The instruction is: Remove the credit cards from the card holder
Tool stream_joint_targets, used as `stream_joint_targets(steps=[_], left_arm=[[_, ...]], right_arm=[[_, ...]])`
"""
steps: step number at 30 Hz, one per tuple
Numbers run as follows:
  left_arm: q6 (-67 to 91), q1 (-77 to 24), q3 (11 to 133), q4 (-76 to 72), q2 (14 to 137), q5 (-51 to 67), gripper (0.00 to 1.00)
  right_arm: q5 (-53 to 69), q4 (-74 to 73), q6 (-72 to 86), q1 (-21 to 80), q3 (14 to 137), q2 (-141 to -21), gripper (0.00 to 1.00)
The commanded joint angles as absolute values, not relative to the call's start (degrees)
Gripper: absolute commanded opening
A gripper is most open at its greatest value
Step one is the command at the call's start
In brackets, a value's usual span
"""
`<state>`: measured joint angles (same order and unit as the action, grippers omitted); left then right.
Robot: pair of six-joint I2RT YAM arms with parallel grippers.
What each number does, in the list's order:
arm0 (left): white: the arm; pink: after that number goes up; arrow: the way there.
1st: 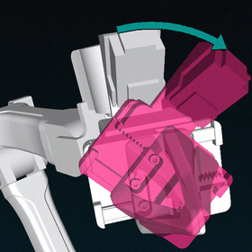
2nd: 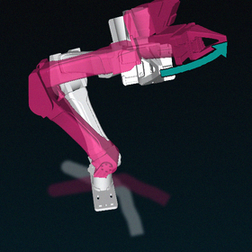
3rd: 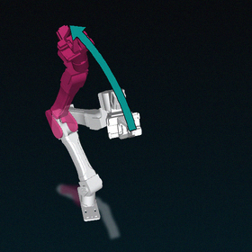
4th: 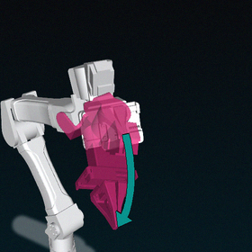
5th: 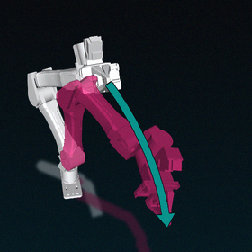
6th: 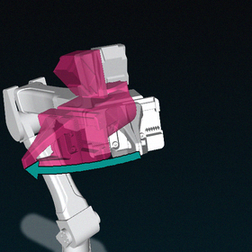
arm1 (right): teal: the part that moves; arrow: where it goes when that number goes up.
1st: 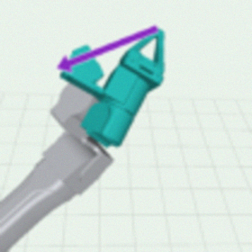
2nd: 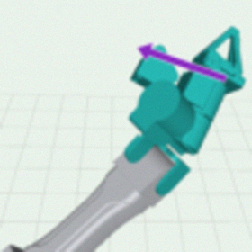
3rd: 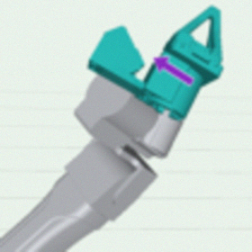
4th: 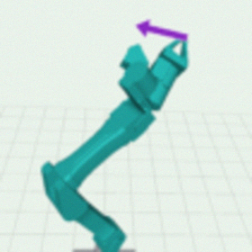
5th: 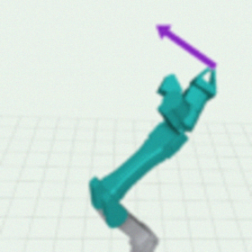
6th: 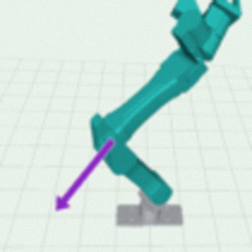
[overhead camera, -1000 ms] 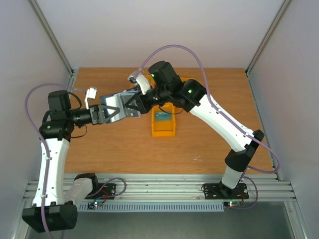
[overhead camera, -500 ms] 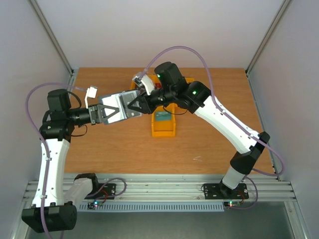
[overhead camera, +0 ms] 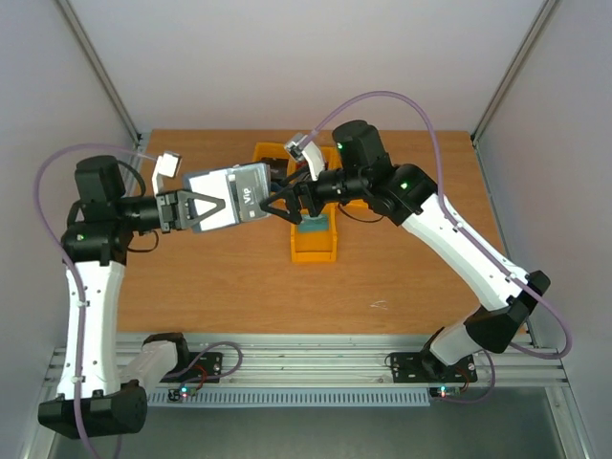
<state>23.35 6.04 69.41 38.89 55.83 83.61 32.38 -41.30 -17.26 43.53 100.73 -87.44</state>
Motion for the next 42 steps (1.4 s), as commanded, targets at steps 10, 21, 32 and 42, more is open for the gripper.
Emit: stream_joint_targets(steps=[10,21,32,42], left_arm=[[-8.6,4.0,85.5,70.2,59.4,80.5,0.00],[-5.0,3.7,84.8,67.2,59.4,80.2,0.00],[6.7,4.5,80.2,59.5,58.8,55.4,0.69],[1.7,5.4,82.3,61.4,59.2,35.3,0.89]], right_arm=[[56.1,-28.3,-16.8,42.9,101.0,-87.2,0.99],[57.2,-29.3,-15.9,44.4,103.6,-90.1,0.37],[51.2,-32.0,-14.4,43.6,102.5,-89.2,0.01],[24.1,-41.2,-6.2,40.7,102.2,-89.5,0.01]])
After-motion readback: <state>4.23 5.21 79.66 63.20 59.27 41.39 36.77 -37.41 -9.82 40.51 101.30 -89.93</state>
